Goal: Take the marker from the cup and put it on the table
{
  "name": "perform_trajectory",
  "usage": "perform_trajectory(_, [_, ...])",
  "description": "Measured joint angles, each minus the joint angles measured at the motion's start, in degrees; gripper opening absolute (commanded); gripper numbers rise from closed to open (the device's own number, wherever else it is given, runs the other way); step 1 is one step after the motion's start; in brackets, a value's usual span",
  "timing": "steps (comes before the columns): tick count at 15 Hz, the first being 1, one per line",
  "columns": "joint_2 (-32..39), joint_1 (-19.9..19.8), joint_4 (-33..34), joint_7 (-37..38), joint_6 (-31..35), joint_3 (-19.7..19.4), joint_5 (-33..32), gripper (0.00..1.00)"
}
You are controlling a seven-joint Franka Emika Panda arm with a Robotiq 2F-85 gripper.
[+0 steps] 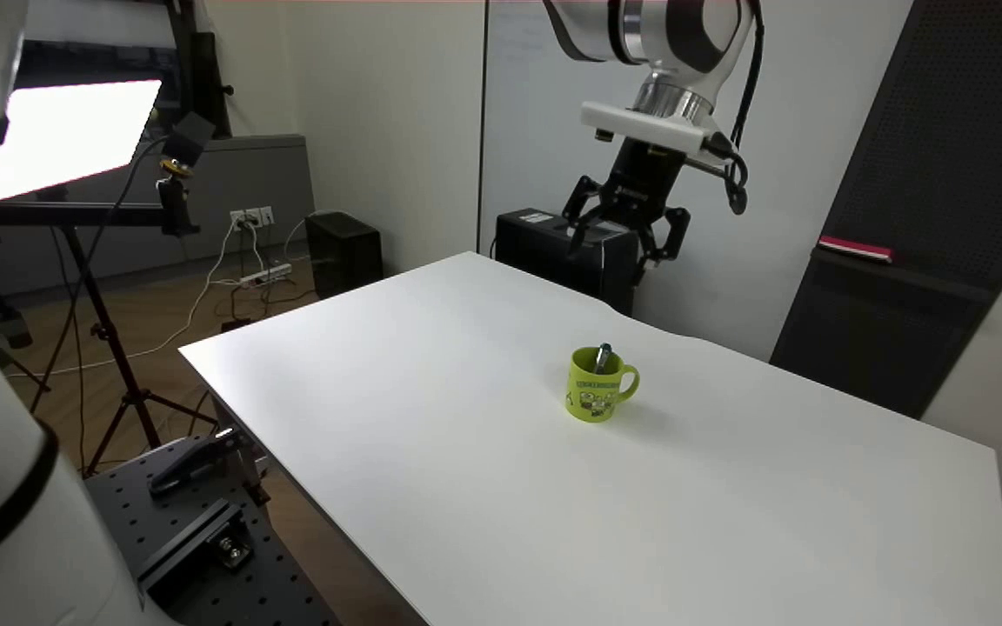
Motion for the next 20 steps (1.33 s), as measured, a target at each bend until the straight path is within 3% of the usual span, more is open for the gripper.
perform_trajectory(10, [17.19,0.28,20.28,-2.18,-7.40,1.18,-4.24,1.00])
perform_trajectory(15, [25.82,0.49,30.74,-2.18,-7.28,1.71,-4.68,1.00])
perform_trajectory(20, [30.37,1.66,36.55,-1.79,-3.38,1.97,-4.62,1.00])
